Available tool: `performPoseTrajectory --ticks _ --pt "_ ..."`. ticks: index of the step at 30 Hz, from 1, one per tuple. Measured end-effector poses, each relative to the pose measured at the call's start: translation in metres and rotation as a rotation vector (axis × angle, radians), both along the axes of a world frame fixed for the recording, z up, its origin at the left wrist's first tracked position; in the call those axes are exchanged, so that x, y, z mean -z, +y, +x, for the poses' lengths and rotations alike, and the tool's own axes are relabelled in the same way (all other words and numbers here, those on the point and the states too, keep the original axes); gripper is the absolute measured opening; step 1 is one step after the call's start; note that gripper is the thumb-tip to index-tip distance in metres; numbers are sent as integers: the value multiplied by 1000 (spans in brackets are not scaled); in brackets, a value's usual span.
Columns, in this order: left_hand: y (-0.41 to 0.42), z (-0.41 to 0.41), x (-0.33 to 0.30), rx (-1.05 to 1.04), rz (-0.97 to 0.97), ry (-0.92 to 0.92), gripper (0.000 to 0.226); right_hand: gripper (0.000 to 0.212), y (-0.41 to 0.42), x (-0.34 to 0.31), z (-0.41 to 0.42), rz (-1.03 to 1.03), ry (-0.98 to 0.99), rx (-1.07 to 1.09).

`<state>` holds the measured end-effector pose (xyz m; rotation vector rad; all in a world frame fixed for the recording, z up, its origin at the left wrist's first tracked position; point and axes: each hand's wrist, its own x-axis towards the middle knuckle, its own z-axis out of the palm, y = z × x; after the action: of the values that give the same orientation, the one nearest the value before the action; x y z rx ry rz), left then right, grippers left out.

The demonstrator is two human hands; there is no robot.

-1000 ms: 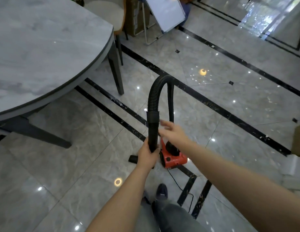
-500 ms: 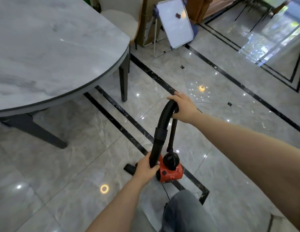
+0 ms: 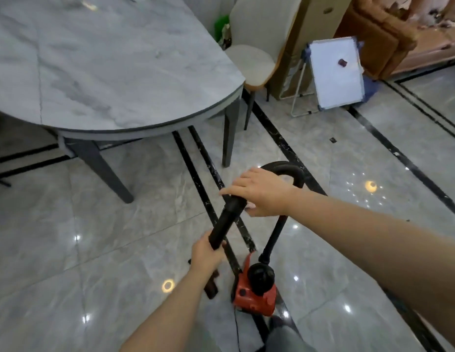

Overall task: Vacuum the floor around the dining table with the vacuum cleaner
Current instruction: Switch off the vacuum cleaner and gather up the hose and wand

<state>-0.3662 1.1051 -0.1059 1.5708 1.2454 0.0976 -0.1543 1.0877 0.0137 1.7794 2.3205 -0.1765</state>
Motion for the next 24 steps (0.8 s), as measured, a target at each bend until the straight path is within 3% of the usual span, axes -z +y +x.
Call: performPoseTrajectory --ticks 2,4,7,10,16,24 --pt "-14 11 0 -77 34 21 31 92 -2 -9 -5 -72 -209 -158" --pt "-49 16 -2 -161 69 72 31 87 -26 -10 -7 -71 -310 -276" --pt "-108 22 -5 -300 116 162 22 61 -66 -5 -11 -95 -219 -342" --pt "-141 35 -9 -481 147 128 25 47 -90 -3 -9 -80 -201 -371" --pt "-185 46 -21 -673 143 -1 68 46 -118 -4 -13 -156 -153 -266" --pt "-194 28 -25 -624 239 19 73 49 -128 -5 -29 -106 -121 -293"
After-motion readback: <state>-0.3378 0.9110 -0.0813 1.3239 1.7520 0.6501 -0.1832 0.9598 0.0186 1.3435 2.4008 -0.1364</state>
